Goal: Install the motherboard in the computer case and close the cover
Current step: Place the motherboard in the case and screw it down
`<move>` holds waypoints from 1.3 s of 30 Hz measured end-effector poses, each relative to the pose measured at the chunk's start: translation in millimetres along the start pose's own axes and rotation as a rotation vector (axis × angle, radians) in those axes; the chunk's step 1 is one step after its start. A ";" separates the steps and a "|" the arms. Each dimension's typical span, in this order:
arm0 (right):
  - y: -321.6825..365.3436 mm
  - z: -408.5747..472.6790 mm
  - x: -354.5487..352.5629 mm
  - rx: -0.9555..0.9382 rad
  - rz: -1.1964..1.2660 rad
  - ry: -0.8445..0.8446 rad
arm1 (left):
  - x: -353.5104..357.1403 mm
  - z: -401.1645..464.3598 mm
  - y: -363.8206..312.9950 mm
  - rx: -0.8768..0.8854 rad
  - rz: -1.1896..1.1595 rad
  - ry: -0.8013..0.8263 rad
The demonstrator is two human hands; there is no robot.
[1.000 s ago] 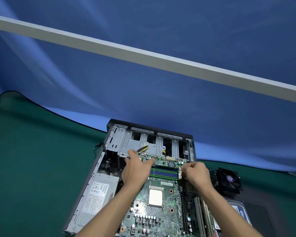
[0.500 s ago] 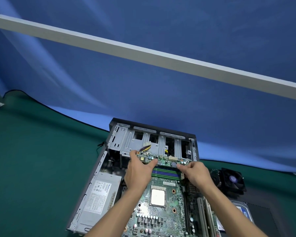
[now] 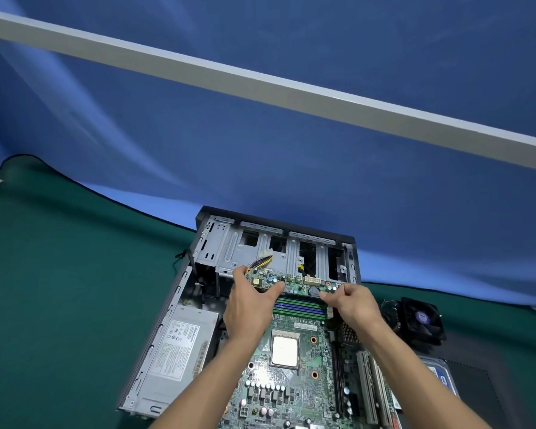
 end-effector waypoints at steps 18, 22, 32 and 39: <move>45.4 13.1 65.0 -0.465 -0.756 0.255 | -21.2 -5.0 21.6 0.035 -0.048 0.012; 46.7 20.8 65.0 -0.404 -0.761 0.334 | -17.9 -9.4 28.6 0.143 0.012 0.004; 52.0 29.9 64.8 -0.231 -0.547 0.368 | -16.7 -11.1 34.7 0.173 -0.117 -0.007; 48.3 33.0 63.3 -0.215 -0.556 0.365 | -15.7 -16.1 30.7 0.330 0.016 -0.078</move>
Point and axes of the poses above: each hand's wrist, its own z-axis towards the middle knuckle, its own x-axis out of the palm, y = z × x, the point moved 4 cm from there along z, towards the middle knuckle, and after that the axes turned 13 degrees about -x, right-handed, at the moved point
